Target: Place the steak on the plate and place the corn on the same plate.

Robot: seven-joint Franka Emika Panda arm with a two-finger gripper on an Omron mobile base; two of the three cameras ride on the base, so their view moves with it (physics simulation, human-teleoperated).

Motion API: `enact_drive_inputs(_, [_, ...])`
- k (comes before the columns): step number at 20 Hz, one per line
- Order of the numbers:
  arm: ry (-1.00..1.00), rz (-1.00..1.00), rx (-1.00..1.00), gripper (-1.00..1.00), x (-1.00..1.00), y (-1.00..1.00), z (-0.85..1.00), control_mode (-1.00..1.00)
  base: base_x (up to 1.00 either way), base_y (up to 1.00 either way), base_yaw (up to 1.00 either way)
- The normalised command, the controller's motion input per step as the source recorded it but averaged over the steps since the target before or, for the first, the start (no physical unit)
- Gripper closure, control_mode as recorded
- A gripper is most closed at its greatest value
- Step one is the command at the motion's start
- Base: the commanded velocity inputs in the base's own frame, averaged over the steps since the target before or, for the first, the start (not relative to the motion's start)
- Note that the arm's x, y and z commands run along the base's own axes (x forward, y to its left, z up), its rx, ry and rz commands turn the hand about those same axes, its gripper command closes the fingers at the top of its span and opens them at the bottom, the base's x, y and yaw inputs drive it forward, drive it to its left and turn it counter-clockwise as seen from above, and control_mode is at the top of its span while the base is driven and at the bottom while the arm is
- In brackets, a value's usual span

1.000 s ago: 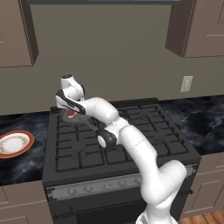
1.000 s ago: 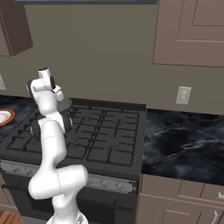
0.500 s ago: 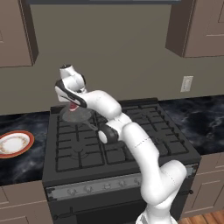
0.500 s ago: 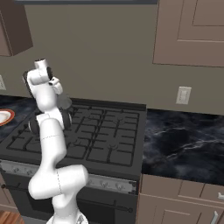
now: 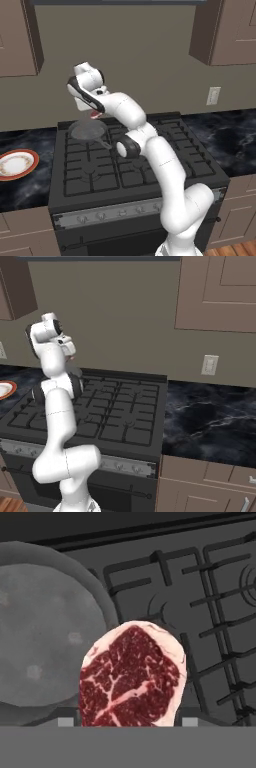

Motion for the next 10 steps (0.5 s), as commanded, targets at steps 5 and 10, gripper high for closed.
enact_drive_inputs(5, [-0.33, 0.11, 0.11, 1.00, -0.33, -0.64, -0.53, -1.00, 0.00, 0.00, 0.00])
enact_drive_inputs(10, [-0.28, 0.25, 0.19, 1.00, 0.05, -0.38, -0.35, -1.00, 0.00, 0.00, 0.00])
